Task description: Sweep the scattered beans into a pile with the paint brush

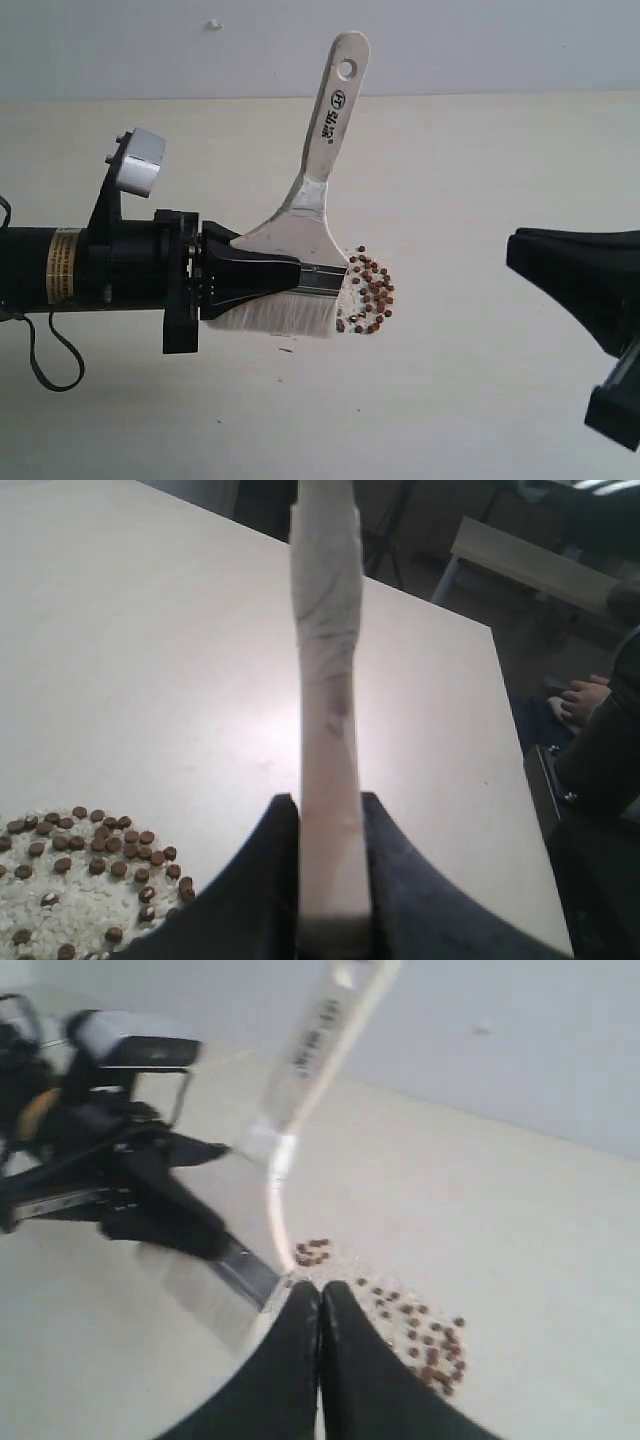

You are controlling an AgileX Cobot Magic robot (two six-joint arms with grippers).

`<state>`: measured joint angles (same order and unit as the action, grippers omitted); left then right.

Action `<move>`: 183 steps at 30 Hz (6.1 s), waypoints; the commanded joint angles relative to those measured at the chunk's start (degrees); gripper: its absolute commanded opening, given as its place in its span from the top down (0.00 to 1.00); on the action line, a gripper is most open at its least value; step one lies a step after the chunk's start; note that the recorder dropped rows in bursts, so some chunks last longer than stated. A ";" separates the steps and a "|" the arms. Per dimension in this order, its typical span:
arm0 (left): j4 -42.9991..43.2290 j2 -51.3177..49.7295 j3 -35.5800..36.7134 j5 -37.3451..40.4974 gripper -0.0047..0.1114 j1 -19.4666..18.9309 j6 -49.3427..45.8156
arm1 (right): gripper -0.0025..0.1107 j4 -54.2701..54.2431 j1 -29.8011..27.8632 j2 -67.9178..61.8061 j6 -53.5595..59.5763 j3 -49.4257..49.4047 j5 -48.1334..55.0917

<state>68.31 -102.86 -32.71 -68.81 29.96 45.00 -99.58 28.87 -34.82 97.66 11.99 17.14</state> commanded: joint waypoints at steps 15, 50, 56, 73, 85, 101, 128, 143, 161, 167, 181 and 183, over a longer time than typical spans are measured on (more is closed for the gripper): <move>1.80 0.48 0.08 -1.15 0.96 -0.17 0.42 | 0.98 -0.37 -0.17 0.17 7.33 -2.51 -0.37; 11.40 4.47 0.08 -1.15 0.96 -4.12 5.80 | 0.90 -0.20 -0.17 -6.79 -0.18 -1.63 10.10; 15.13 4.47 0.08 -1.15 0.96 -4.98 6.33 | 0.89 -0.37 -0.17 -11.12 0.45 -1.71 9.79; 12.36 4.47 0.08 -1.15 0.96 -4.98 6.34 | 0.93 -0.37 -0.17 -27.83 0.69 6.83 2.41; 16.63 4.47 0.35 -1.15 0.96 -11.30 7.03 | 0.87 -0.37 -0.17 -34.49 1.08 10.27 -2.41; 11.41 4.47 5.52 -1.15 0.96 -12.72 -0.30 | 0.76 -0.37 -0.17 -34.49 -0.04 16.50 -0.80; 15.26 5.28 5.41 -1.15 0.96 -12.84 -0.19 | 0.47 -0.37 -0.17 -27.11 -0.39 20.38 -11.21; 12.64 7.83 5.41 -1.15 0.96 -12.84 0.12 | 0.47 -0.37 -0.17 -26.20 4.04 18.32 17.04; 9.83 7.13 5.41 -1.15 0.96 -12.69 -2.70 | 0.47 -0.37 -0.17 -35.14 17.65 18.18 6.34; 9.97 7.13 5.41 -1.15 0.96 -12.69 -2.70 | 0.47 -0.37 -0.17 -35.24 23.10 18.15 7.67; 9.97 7.13 5.41 -1.15 0.96 -12.69 -2.70 | 0.47 -0.37 -15.42 -35.24 23.55 15.47 32.04; 9.97 7.24 5.41 -1.15 0.96 -12.69 -2.70 | 0.47 -0.37 -16.76 -35.35 23.55 15.47 34.90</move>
<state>78.70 -95.67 -27.31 -68.93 17.23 42.38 -99.94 13.94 -70.04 120.04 27.60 46.97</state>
